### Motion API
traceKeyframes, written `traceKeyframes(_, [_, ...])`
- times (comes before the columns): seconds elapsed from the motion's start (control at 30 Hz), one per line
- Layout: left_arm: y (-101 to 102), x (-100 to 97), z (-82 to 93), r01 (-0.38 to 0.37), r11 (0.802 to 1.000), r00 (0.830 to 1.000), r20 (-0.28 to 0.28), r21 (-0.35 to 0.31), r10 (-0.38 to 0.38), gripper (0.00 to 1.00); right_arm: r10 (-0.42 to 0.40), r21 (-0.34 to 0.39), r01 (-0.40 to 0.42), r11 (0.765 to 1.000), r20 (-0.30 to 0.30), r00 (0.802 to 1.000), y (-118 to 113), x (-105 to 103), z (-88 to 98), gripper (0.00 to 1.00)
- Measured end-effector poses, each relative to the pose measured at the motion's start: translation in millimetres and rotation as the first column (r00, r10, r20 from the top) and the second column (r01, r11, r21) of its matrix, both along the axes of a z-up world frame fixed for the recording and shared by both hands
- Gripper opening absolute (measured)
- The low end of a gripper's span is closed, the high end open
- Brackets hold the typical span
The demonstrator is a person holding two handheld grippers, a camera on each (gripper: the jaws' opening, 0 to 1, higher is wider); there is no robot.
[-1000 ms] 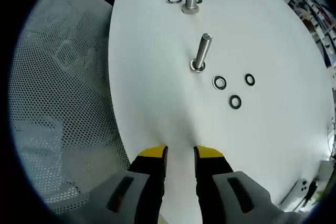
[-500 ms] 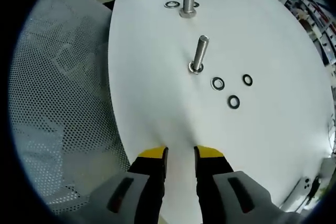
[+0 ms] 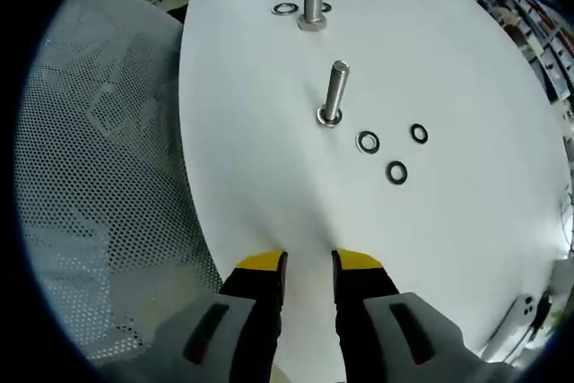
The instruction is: Place the washer onto the threaded stud by aligning its center hole with the stud, sliding it down to the base, and recovering from edge contact or off-axis alignment until the washer reaches the visible bottom stop.
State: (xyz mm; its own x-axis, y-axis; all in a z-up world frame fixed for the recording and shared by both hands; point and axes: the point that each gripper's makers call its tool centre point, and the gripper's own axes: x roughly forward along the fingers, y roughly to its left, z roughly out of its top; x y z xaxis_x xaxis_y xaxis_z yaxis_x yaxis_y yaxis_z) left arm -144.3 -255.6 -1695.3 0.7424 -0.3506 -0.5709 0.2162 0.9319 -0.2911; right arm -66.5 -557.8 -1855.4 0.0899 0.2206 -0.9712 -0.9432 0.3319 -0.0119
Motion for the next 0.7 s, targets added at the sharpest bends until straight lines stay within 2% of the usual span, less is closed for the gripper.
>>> traceKeyframes(0.23, [0.0, -0.2, 0.1, 0.000, 1.000, 1.000, 0.000, 0.000, 0.000, 0.09, 0.017, 0.000, -0.017, 1.000, -0.002, 1.000, 0.4, 0.2, 0.0, 0.23])
traceKeyframes(0.5, [0.1, 0.0, -0.1, 0.001, 1.000, 1.000, 0.000, 0.001, -0.001, 0.09, 0.017, -0.039, -0.017, 0.999, -0.012, 1.000, 1.3, 0.5, 0.0, 0.23])
traceKeyframes(0.7, [1.4, 1.1, 2.0, -0.012, 1.000, 1.000, 0.012, -0.007, 0.013, 0.09, 0.022, -0.033, -0.022, 0.999, -0.014, 1.000, 0.4, 0.5, 0.1, 0.23])
